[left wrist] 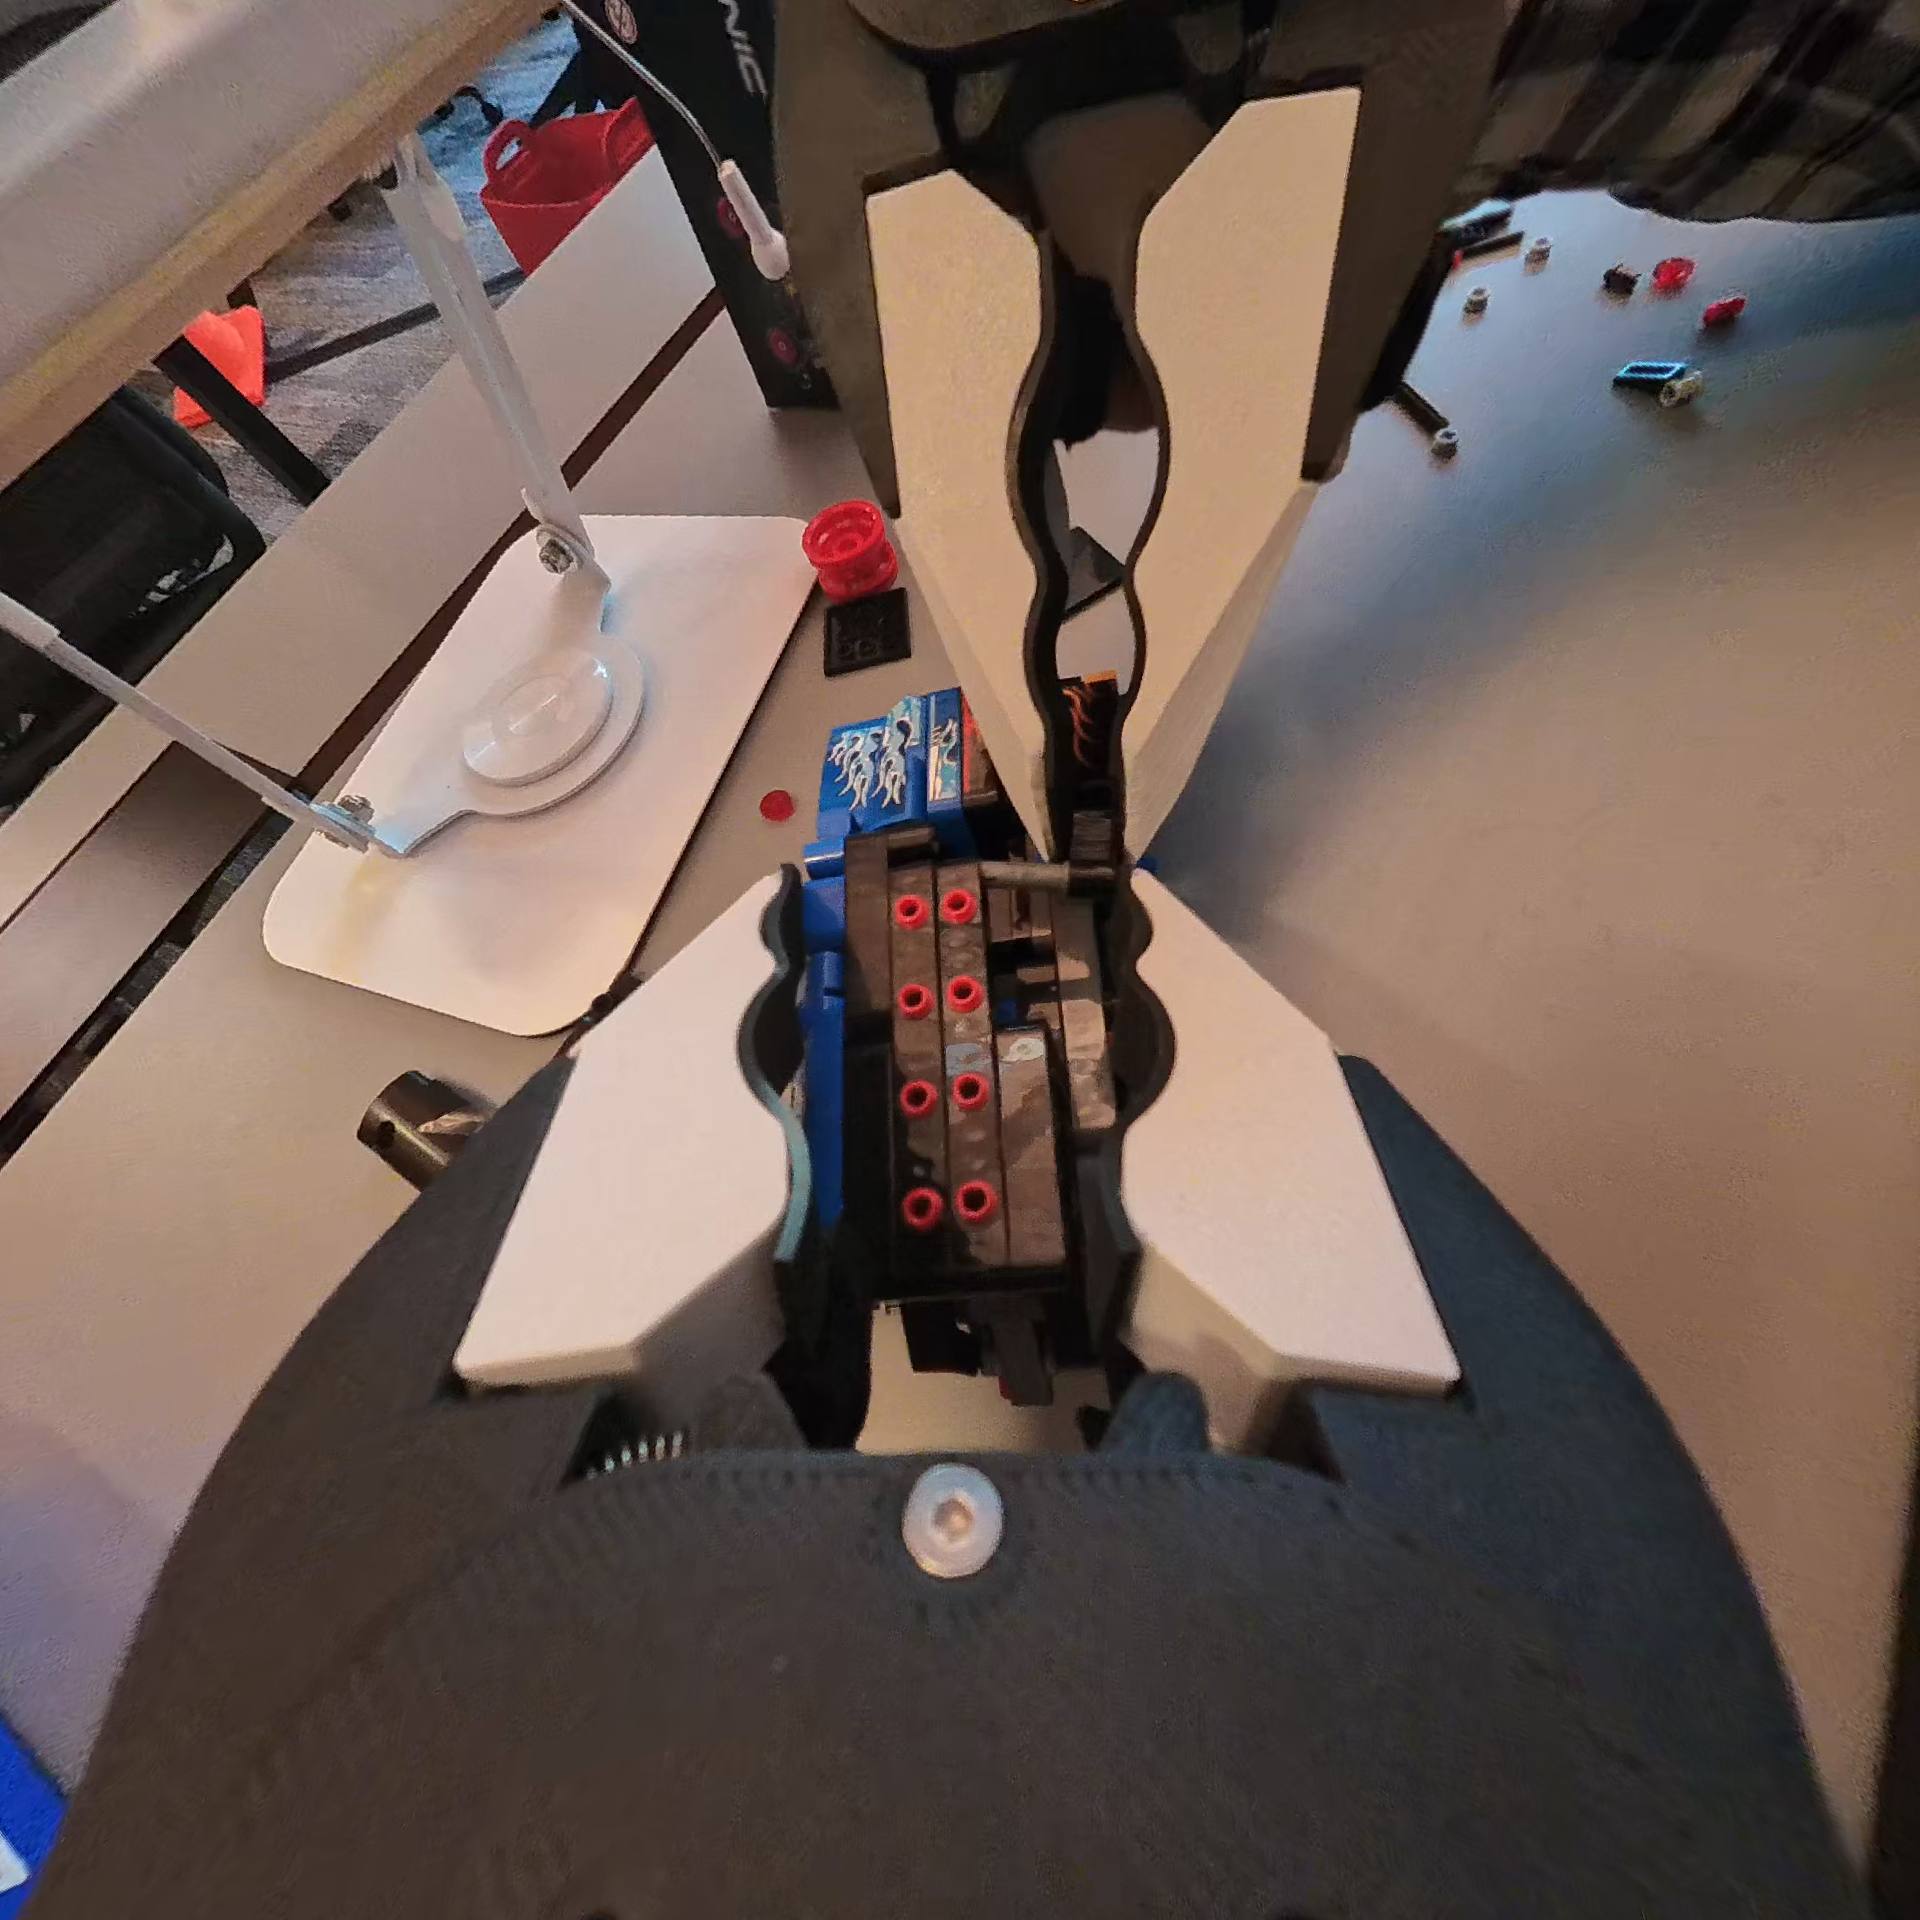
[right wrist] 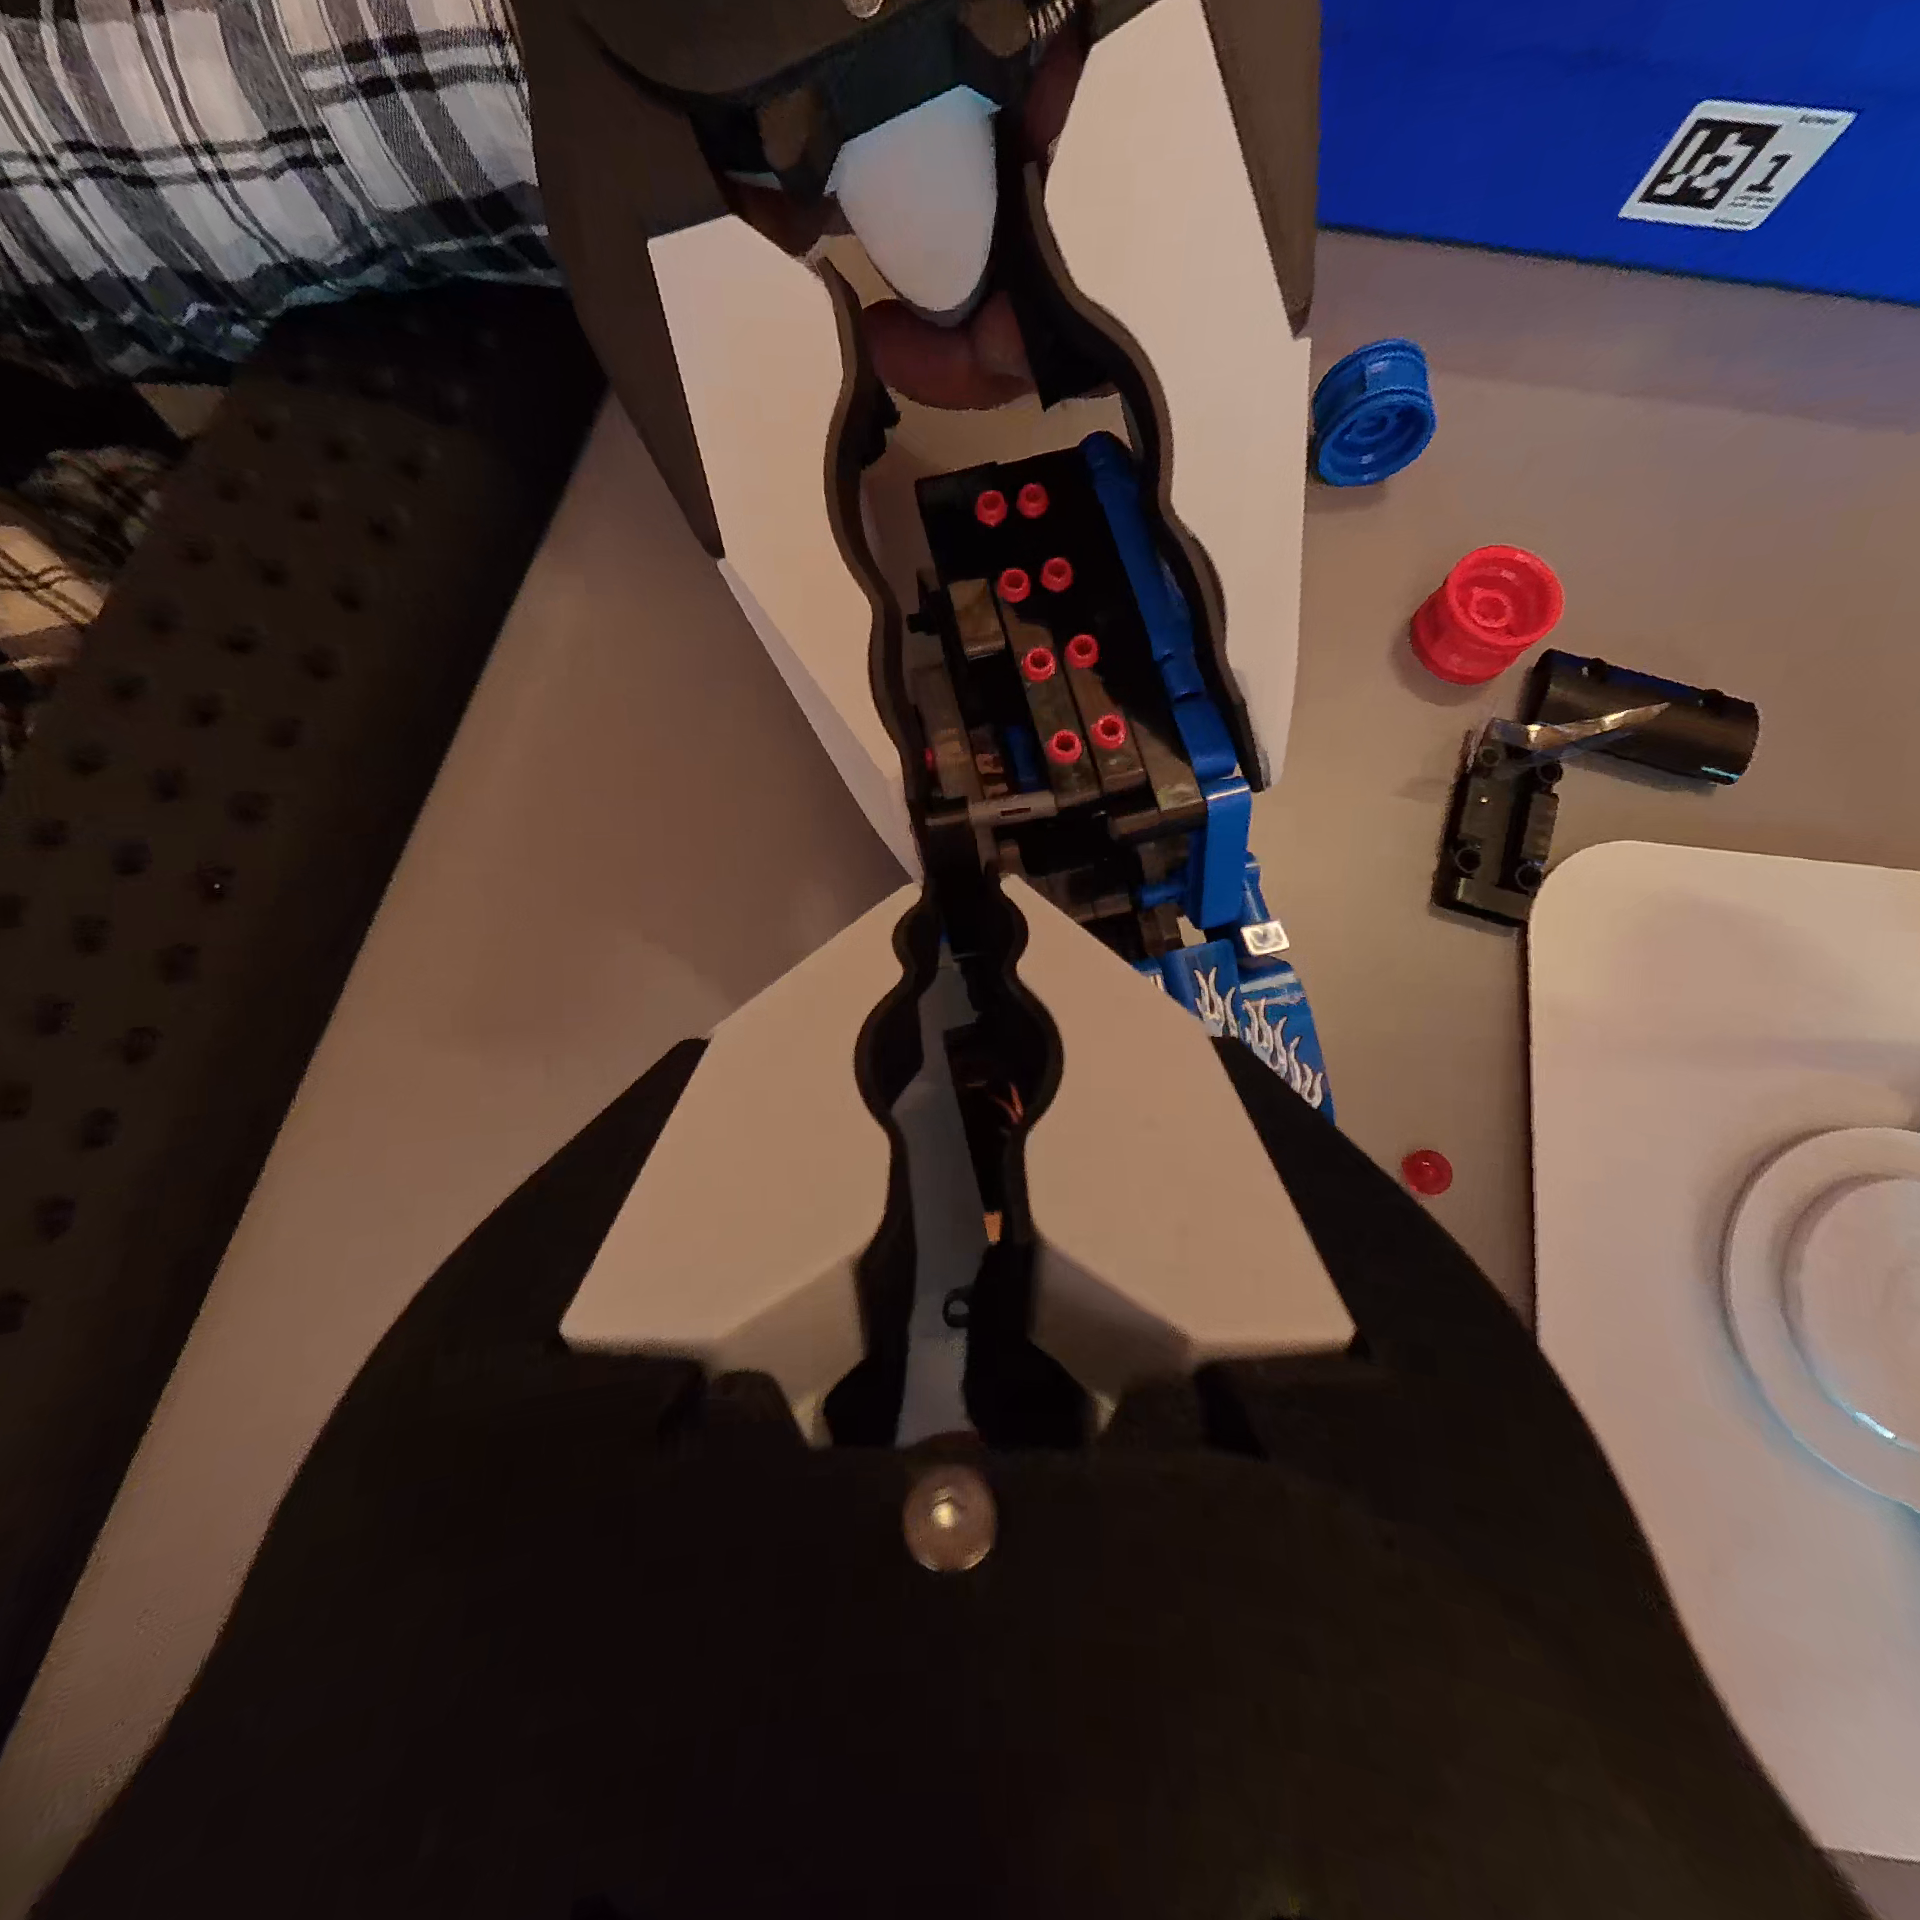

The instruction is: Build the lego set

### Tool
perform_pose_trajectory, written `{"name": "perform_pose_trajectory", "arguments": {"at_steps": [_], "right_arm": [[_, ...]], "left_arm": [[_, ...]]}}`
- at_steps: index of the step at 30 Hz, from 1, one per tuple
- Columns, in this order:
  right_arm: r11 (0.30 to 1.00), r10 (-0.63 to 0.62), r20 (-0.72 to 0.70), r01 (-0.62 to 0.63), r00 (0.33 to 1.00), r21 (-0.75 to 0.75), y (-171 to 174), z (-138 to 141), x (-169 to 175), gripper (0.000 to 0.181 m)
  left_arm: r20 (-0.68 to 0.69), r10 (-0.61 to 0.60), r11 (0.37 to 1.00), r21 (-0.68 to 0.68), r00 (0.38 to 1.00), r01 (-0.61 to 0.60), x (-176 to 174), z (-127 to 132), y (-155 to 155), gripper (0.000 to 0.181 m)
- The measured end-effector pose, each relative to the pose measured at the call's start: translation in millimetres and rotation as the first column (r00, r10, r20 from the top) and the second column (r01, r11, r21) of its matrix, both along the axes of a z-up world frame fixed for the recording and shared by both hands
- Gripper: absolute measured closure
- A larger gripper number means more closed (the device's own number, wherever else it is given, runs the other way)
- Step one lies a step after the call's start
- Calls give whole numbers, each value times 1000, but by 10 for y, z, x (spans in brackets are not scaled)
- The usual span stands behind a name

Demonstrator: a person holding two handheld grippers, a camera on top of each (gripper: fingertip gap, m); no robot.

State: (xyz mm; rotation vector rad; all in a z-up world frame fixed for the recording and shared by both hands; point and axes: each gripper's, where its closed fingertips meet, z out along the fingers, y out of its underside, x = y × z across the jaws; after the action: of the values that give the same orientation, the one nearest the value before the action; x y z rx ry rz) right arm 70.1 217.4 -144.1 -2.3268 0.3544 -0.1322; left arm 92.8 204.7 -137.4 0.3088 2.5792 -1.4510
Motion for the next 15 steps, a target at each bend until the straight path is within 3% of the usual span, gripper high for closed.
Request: {"name": "perform_pose_trajectory", "arguments": {"at_steps": [15], "right_arm": [[997,57,-50,-59,997,-57,-42,2,-14,175]], "left_arm": [[-10,5,1000,-22,1000,-5,-15,4,-3,124]]}}
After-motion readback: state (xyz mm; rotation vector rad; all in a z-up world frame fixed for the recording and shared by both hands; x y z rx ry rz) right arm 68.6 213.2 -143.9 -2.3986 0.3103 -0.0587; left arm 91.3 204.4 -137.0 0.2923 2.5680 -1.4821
